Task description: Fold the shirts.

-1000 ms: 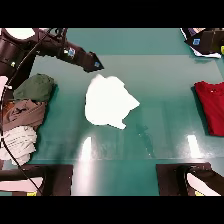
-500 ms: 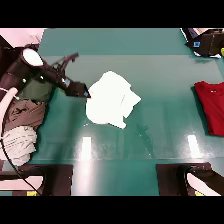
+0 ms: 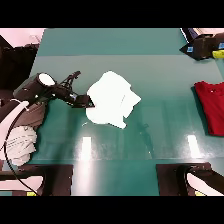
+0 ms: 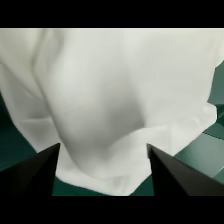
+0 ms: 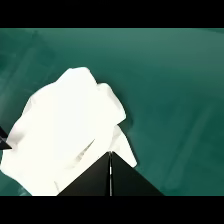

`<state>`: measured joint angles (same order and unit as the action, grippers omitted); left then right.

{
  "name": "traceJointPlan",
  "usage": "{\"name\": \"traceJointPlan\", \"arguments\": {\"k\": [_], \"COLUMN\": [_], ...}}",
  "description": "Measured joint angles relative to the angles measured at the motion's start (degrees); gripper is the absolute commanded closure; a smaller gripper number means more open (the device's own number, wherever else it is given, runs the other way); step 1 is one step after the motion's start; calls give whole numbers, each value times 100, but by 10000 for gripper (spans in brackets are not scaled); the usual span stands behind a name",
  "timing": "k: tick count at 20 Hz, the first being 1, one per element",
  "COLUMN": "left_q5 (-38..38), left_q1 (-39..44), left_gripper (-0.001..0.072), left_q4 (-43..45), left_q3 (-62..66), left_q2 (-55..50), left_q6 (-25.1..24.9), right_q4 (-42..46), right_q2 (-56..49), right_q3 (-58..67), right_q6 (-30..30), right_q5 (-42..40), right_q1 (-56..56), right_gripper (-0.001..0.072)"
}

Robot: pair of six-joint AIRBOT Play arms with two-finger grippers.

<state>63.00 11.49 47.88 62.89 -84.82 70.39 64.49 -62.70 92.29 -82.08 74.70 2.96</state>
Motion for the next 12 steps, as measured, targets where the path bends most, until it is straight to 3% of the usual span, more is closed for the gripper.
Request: {"name": "traceJointPlan", "arguments": {"k": [1,2,3,9,12], "left_q5": [-74,-116,-138,525,1040], "left_q1": [63,118,170,-31,-306], "left_gripper": [261,514,675,685,684], "left_q4": [-20,-17,-26,162,455], "left_q3": [-17,-31,-33,686,1438], "left_q2": [-46,-83,-107,153,647], "left_q6": [-4,-4,-7,-24,-26], "right_q4": [-2,0,0,-2,-7], "right_q2": [-42,-79,-103,-133,15], "right_q3": [0,0,0,-140,-850], "right_q6": [0,0,0,-2,-2], "right_q5": [57,122,164,579,678], "right_q1": [0,0,0,0,0], "right_gripper": [691,691,691,691,691]}}
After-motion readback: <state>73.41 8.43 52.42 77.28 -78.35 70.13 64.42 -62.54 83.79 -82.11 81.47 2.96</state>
